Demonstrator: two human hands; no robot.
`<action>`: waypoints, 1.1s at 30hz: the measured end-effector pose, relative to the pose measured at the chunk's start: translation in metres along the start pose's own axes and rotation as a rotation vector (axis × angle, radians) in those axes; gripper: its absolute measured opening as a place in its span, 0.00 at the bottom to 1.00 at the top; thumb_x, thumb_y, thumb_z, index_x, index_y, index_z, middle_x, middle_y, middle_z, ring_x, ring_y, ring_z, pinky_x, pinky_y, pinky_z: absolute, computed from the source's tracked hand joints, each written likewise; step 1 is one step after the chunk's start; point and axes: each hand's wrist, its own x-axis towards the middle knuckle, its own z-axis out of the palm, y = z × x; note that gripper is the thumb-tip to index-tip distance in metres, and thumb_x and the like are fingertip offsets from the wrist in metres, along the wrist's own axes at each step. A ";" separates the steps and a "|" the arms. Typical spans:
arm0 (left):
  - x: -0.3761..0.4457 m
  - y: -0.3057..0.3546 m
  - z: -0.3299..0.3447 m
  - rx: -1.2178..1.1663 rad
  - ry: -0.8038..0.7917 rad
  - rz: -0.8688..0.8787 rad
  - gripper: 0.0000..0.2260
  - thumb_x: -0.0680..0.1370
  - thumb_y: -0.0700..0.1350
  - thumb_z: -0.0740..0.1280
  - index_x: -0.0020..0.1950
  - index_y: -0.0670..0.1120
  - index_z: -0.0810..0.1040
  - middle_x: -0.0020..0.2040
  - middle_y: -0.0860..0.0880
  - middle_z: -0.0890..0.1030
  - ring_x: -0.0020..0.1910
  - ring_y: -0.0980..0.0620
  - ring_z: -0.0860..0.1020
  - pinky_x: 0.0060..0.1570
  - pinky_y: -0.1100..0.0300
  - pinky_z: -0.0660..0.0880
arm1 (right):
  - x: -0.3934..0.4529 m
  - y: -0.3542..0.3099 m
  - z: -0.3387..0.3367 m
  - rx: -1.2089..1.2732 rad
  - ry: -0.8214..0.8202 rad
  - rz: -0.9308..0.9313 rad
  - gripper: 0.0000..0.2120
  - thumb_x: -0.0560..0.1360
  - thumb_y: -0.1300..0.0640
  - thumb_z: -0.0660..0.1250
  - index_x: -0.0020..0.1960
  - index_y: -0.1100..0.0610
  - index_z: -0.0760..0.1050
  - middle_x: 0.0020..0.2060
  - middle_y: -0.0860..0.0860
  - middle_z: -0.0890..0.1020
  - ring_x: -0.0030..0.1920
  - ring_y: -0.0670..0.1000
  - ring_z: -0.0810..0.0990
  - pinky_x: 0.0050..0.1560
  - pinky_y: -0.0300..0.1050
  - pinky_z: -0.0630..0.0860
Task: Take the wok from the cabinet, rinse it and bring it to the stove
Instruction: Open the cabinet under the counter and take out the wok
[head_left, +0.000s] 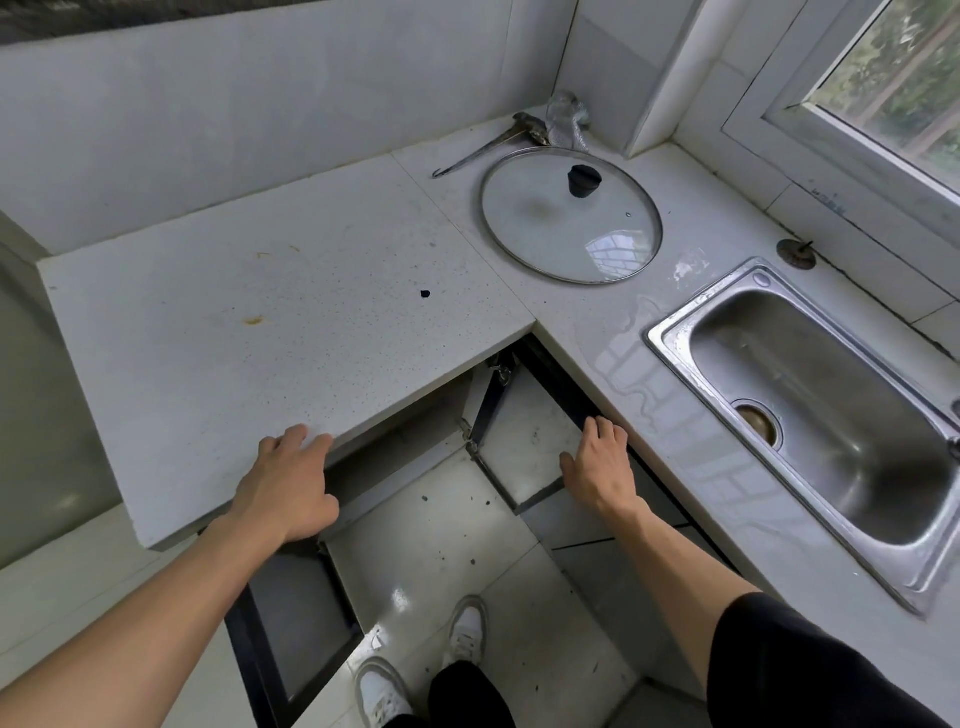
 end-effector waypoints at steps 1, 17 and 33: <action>-0.001 0.000 0.001 -0.003 0.001 -0.002 0.35 0.71 0.43 0.65 0.77 0.50 0.55 0.77 0.47 0.54 0.72 0.42 0.56 0.62 0.53 0.71 | -0.001 -0.001 0.000 -0.017 -0.012 0.000 0.23 0.77 0.51 0.63 0.67 0.62 0.64 0.70 0.58 0.65 0.67 0.59 0.61 0.68 0.52 0.64; -0.048 0.004 0.008 -0.159 0.181 0.047 0.32 0.76 0.52 0.64 0.77 0.48 0.54 0.77 0.47 0.55 0.74 0.45 0.54 0.68 0.50 0.65 | -0.075 -0.053 -0.053 0.042 -0.083 -0.206 0.32 0.79 0.44 0.61 0.77 0.57 0.56 0.77 0.56 0.56 0.77 0.58 0.54 0.73 0.58 0.58; -0.075 0.065 0.057 -0.352 0.177 -0.328 0.25 0.77 0.52 0.63 0.73 0.48 0.64 0.73 0.49 0.65 0.71 0.47 0.61 0.69 0.51 0.66 | 0.002 -0.066 -0.020 0.058 -0.357 -0.635 0.30 0.80 0.45 0.60 0.77 0.55 0.57 0.77 0.53 0.59 0.77 0.55 0.55 0.75 0.53 0.58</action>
